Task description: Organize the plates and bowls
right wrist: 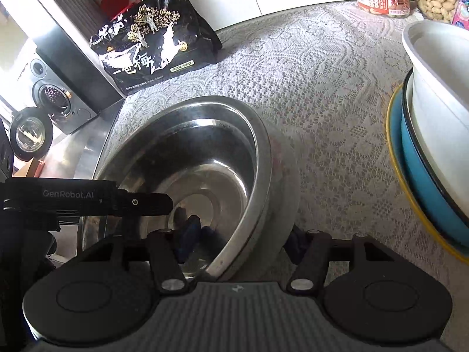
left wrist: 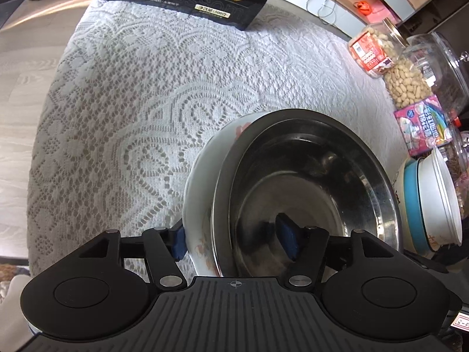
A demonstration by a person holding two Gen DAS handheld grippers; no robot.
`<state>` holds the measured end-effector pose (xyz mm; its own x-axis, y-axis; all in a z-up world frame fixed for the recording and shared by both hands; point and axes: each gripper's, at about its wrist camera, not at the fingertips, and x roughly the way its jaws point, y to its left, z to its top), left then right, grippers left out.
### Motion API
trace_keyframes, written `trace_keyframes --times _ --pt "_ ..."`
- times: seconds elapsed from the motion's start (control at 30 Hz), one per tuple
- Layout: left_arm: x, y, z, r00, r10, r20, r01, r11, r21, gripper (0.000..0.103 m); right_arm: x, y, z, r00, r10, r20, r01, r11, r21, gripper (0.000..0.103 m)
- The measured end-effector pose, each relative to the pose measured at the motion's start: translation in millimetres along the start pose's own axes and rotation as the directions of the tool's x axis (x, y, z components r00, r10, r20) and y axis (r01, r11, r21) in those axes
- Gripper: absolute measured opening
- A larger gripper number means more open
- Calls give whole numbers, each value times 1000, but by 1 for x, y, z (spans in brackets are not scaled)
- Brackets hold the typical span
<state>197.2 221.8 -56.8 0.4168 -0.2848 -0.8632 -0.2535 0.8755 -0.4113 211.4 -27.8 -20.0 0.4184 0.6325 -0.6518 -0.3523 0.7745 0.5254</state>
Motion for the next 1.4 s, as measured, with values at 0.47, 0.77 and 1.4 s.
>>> trace_keyframes --times 0.47,0.77,1.4 --pt "-16 3 1 991 60 120 -64 997 33 49 -8 -6 -8 997 51 52 -48 997 -55 65" --pt "-66 -16 -36 937 160 309 -167 986 -3 49 -75 -18 -41 973 157 171 -129 978 -167 68" --pt "-28 -202 -36 951 -160 263 77 951 299 49 -173 -176 -9 848 -193 494 161 981 106 74"
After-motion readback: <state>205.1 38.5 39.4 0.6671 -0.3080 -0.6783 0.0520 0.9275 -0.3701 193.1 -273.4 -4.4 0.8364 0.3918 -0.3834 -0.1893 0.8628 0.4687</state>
